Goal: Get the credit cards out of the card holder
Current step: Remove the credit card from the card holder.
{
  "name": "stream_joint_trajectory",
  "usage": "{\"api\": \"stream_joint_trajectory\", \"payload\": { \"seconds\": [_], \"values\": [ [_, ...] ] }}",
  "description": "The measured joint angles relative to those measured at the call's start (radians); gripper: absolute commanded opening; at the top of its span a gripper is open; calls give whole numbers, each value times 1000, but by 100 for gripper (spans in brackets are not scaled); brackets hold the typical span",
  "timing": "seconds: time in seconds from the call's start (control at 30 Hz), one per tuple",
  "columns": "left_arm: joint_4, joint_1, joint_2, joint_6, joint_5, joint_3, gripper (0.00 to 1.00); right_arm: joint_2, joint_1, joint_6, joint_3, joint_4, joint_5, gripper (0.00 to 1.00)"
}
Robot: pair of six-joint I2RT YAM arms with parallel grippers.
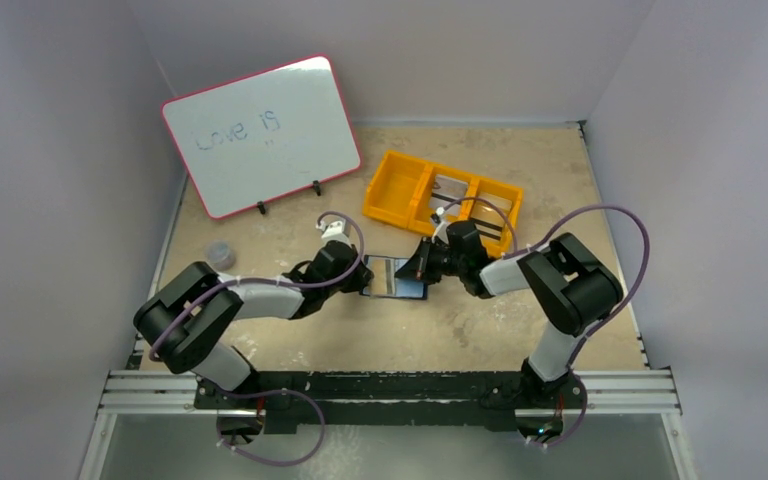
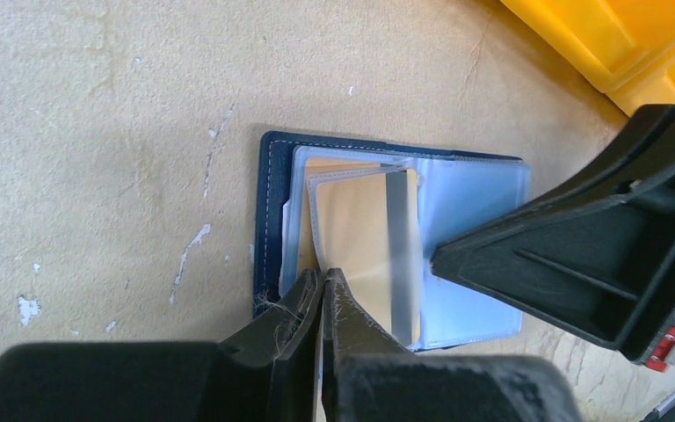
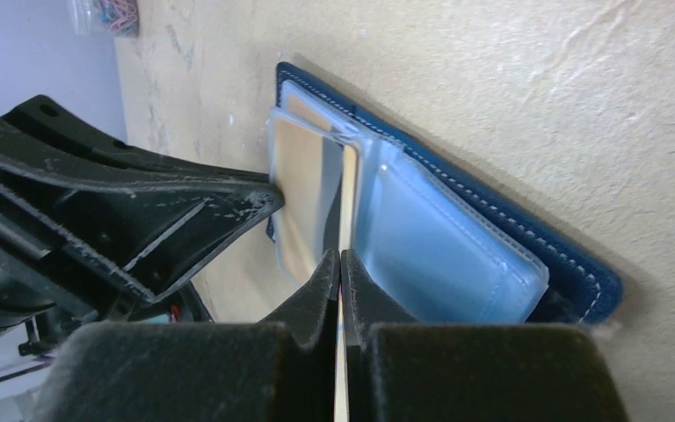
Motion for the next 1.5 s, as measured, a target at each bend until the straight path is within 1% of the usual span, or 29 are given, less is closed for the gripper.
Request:
{"api": "stream_joint_trajectory", "payload": {
  "seconds": [0.17, 0.2, 0.27, 0.3, 0.33, 0.4, 0.5, 0.63, 0.67, 0.73, 0.8, 0.87, 0.97, 1.07, 1.1, 1.17, 1.2, 1.27, 1.33, 1.47, 1.5],
  "values": [
    [-23, 0, -16, 0, -8, -4, 0, -38, 6, 0, -2, -25, 17, 0],
    [-24, 0, -17, 4, -8, -4, 0, -37, 6, 0, -2, -30, 17, 5],
    [-25, 0, -18, 12, -5, -4, 0, -37, 6, 0, -2, -40, 19, 23],
    [-26, 0, -18, 14, -3, -3, 2, -37, 6, 2, -2, -45, 26, 27],
    [-26, 0, -18, 14, -1, -3, 6, -37, 6, 0, -2, -51, 34, 29],
    [-29, 0, -21, 14, 6, -3, 12, -37, 6, -7, 0, -67, 39, 31],
    [-37, 1, -27, 16, 25, -3, 19, -34, 7, -18, 14, -80, 38, 31],
    [-47, 2, -31, 32, 79, 2, 23, -6, 6, -16, 26, -52, 26, 33],
    [-55, 2, -31, 42, 97, 8, 21, -1, 6, -15, 29, -45, 23, 32],
    [-76, 2, -31, 59, 129, 18, 13, 6, 7, -15, 31, -37, 22, 28],
    [-97, 2, -31, 71, 150, 23, 1, 11, 6, -15, 31, -33, 21, 27],
    [-111, 2, -31, 79, 155, 29, 0, 13, 6, -14, 31, -29, 17, 27],
    [-140, 2, -26, 93, 154, 47, 0, 16, 6, -14, 31, -26, 14, 31],
    [-156, 2, -21, 100, 147, 60, 0, 16, 6, -12, 31, -20, 9, 33],
    [-159, 2, -21, 100, 146, 60, 0, 16, 6, -12, 31, -18, 7, 33],
    [-159, 2, -19, 100, 145, 60, 0, 16, 6, -14, 31, -13, 3, 27],
    [-156, 2, -18, 100, 145, 60, 0, 19, 7, -15, 31, -10, -1, 25],
    [-145, 2, -12, 100, 146, 60, 0, 31, 7, -15, 32, 0, -10, 17],
    [-116, 3, -7, 92, 150, 49, 0, 44, 0, -15, 31, 19, -18, 17],
    [-13, 10, 9, 54, 174, 9, 0, 56, -9, -10, 31, 41, -15, 5],
    [13, 12, 14, 43, 180, 1, 0, 56, -11, -10, 31, 42, -13, 0]
  ]
}}
